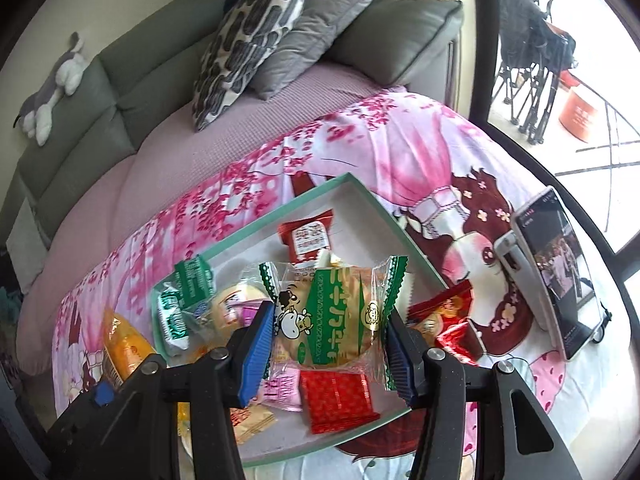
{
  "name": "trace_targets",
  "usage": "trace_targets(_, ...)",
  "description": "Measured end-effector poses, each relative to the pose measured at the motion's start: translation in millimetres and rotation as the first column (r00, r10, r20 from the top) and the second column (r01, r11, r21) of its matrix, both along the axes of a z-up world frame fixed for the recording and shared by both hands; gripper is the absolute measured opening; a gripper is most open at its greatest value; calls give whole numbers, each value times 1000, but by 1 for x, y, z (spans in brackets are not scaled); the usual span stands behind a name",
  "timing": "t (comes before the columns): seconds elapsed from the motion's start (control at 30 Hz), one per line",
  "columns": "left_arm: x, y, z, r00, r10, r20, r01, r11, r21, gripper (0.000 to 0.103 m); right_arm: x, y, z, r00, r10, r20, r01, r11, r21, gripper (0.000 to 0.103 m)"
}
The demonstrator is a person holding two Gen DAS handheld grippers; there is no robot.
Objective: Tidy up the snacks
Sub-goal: 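Lower both packs into the tray and open both tools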
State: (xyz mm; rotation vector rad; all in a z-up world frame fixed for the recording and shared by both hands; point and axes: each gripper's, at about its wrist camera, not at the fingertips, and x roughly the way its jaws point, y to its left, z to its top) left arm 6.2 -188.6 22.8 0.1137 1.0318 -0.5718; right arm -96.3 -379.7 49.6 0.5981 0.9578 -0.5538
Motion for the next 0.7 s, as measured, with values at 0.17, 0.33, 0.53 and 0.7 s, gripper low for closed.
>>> trace_targets(0.17, 0, -12, -5, 1000, -28, 9, 28, 1000, 8, 49, 1, -9, -15, 999, -10, -38, 11, 999, 32, 55)
trace_targets(0.33, -1, -22, -10, 998, -54, 12, 53, 998, 13, 49, 4, -9, -24, 998, 2, -57, 1, 999, 53, 55)
trace_targets(0.53, -4, -34, -17, 996, -93, 14, 92, 995, 28, 49, 4, -10, -30, 997, -1, -72, 6, 998, 67, 55)
trace_targets(0.7, -7, -39, -22, 994, -112, 12, 111, 993, 43, 50, 7, -8, -37, 996, 8, -87, 0, 996, 86, 56)
